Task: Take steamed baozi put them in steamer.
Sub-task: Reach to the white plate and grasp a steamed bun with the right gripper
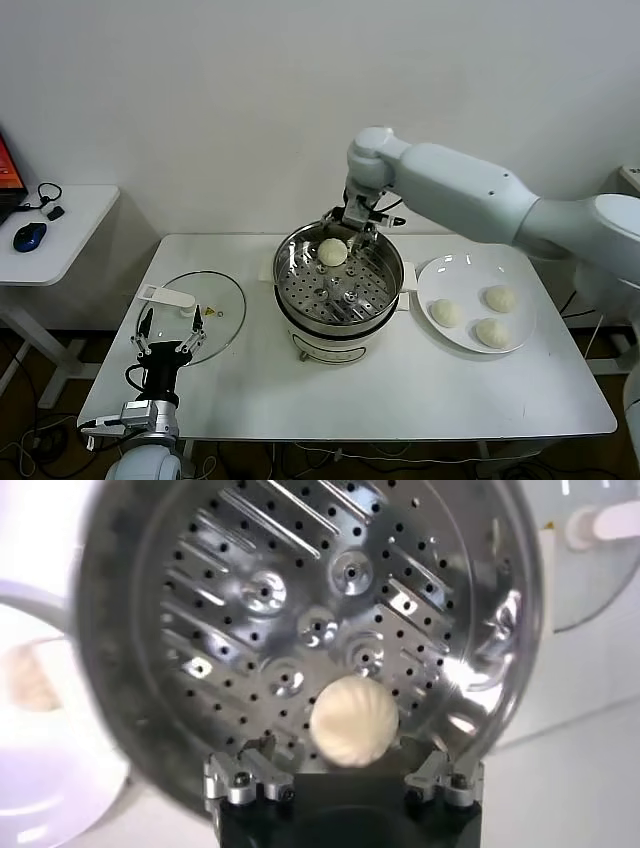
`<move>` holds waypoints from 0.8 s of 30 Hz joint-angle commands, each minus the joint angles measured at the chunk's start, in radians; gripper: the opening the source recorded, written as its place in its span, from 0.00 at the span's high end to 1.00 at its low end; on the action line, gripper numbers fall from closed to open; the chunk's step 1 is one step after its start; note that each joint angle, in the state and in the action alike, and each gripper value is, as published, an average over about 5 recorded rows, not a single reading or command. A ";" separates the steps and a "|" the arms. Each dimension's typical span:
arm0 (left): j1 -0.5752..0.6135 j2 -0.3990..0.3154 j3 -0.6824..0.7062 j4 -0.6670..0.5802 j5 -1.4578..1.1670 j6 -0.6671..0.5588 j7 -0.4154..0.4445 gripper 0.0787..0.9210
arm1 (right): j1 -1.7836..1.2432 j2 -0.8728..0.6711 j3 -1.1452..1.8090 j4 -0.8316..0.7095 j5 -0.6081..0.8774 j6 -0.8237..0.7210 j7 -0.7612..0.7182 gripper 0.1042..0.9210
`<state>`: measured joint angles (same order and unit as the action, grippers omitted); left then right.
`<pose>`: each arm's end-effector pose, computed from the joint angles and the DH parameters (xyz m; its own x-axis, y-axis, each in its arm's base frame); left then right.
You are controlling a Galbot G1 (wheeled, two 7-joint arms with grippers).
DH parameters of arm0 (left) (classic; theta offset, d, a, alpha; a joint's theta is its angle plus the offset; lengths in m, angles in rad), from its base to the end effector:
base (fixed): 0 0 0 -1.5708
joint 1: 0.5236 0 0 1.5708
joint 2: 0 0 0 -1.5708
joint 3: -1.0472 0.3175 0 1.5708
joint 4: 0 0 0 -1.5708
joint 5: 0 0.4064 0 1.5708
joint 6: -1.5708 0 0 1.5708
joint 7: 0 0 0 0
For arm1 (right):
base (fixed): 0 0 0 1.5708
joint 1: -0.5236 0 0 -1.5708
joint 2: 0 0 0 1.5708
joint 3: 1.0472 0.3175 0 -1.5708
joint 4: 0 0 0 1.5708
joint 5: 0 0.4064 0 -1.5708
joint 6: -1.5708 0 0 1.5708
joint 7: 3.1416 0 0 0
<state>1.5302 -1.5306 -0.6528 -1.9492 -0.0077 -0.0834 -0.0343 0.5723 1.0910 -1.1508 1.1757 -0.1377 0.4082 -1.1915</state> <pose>0.2549 0.0553 -0.3203 -0.9912 -0.1319 0.0109 -0.1305 0.9875 0.0879 0.5938 0.1122 -0.0099 -0.2505 -0.1440 0.9574 -0.3893 -0.8904 -0.2358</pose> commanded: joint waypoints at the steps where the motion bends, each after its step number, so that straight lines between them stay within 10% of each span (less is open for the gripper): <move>1: 0.004 0.001 0.007 -0.014 -0.005 0.005 -0.001 0.12 | 0.241 -0.206 -0.167 0.073 0.331 -0.160 -0.012 0.12; 24: 0.019 0.000 0.021 -0.040 -0.002 0.003 0.002 0.12 | -0.260 -0.455 0.074 -0.036 0.300 -0.419 0.029 0.12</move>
<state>1.5501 -1.5306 -0.6295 -1.9815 -0.0078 -0.0817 -0.0316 0.5512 0.6997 -1.2174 1.1876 0.2008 0.0685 -1.1674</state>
